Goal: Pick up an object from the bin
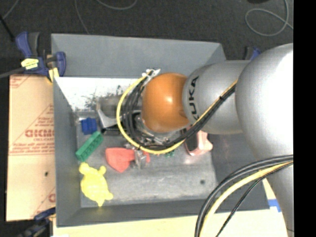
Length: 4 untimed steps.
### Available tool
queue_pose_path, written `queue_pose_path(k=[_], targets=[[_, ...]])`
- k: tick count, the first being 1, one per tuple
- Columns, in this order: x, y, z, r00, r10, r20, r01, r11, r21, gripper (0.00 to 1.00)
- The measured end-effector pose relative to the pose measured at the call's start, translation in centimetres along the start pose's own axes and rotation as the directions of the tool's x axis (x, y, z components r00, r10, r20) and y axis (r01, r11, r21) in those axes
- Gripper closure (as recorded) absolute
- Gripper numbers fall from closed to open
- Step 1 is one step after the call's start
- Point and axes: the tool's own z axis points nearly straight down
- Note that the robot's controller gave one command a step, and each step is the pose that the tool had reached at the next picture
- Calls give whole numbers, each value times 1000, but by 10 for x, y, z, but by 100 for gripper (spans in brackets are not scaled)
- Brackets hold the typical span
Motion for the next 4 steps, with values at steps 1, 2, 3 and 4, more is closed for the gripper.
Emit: queue_pose_path(k=[1, 2, 3, 4], targets=[[0, 0, -5, 1000, 1, -1, -1, 1000, 0, 100], [0, 0, -15, 1000, 1, -1, -1, 1000, 0, 100], [0, -1, -26, 1000, 3, 1, -3, 1000, 0, 100], [0, -1, -38, 1000, 4, 0, -4, 1000, 0, 100]])
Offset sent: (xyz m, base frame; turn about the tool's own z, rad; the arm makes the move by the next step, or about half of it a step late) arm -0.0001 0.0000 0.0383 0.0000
